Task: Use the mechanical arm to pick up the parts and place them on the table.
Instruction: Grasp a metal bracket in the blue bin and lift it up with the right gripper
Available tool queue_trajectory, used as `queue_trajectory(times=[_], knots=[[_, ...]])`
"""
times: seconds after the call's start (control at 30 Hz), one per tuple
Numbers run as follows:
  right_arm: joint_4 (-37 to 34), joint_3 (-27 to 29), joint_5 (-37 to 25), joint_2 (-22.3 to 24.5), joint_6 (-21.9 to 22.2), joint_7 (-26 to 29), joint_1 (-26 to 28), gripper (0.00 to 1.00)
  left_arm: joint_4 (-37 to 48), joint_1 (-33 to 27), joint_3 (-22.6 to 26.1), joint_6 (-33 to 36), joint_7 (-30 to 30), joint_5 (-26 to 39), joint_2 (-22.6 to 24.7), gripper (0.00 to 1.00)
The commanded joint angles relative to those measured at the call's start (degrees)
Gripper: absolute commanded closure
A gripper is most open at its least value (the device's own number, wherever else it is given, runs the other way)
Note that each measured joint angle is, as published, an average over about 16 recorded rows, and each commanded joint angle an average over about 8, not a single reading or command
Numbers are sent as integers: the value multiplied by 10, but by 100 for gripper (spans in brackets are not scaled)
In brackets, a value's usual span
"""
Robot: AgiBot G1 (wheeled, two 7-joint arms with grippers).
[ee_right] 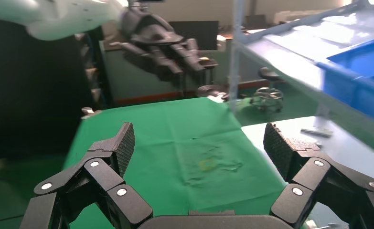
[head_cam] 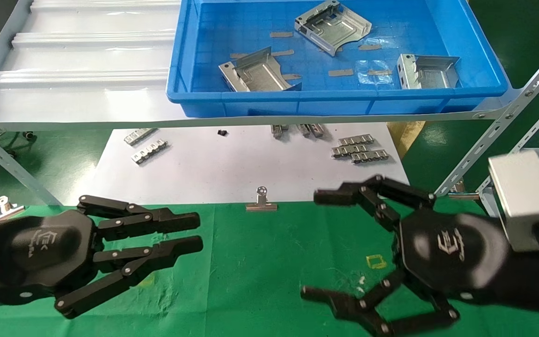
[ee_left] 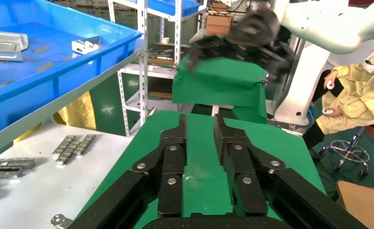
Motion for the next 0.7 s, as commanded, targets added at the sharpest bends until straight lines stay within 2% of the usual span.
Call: queue_trajectory(times=[0.03,0.27,0.53,0.67,0.7], knots=[[-2,-2,-13,-9,14,3,19,0,0,0,0,0,0,0,0,100],[-143,-38,-122,-99,108,-5,171,0,0,0,0,0,0,0,0,100],[-373,-94,-247,-217,202,-55,334,0,0,0,0,0,0,0,0,100],[-490,-115,-293,-275,276,-79,391,0,0,0,0,0,0,0,0,100],[-516,-119,-302,-289,298,-83,401,4,0,0,0,0,0,0,0,100]])
